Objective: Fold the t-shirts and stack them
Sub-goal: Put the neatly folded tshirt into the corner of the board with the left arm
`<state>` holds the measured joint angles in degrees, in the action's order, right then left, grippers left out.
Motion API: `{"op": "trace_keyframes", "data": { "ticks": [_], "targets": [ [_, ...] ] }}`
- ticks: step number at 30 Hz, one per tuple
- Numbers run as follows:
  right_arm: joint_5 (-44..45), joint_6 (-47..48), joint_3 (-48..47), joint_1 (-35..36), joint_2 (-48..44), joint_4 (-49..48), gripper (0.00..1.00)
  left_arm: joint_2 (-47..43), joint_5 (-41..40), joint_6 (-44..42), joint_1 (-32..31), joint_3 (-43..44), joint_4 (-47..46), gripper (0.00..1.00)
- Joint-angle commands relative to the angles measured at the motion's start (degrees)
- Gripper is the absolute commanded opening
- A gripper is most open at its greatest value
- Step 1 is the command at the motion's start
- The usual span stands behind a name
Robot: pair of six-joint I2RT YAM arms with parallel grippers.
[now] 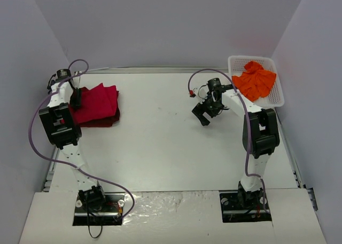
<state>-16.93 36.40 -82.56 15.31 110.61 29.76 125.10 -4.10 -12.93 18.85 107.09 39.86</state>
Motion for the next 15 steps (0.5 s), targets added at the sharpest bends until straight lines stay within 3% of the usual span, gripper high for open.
{"op": "trace_keyframes", "data": {
  "ticks": [1,4,11,15],
  "targets": [
    [0.6,0.1,-0.1,-0.4,-0.3,2.1,1.0,-4.2,-0.5,1.2,0.4,-0.2,-1.5,0.47],
    [0.5,0.1,0.0,-0.4,-0.3,2.1,1.0,-7.1,-0.2,1.5,0.4,0.1,-0.3,0.55],
    [0.4,0.3,0.3,-0.5,-0.6,2.1,1.0,-18.8,-4.2,0.1,-0.2,3.5,2.4,0.57],
    [0.2,0.4,0.4,-0.5,-0.8,2.1,1.0,-25.0,-5.6,-1.3,-0.6,1.2,0.0,0.61]
  ]
}}
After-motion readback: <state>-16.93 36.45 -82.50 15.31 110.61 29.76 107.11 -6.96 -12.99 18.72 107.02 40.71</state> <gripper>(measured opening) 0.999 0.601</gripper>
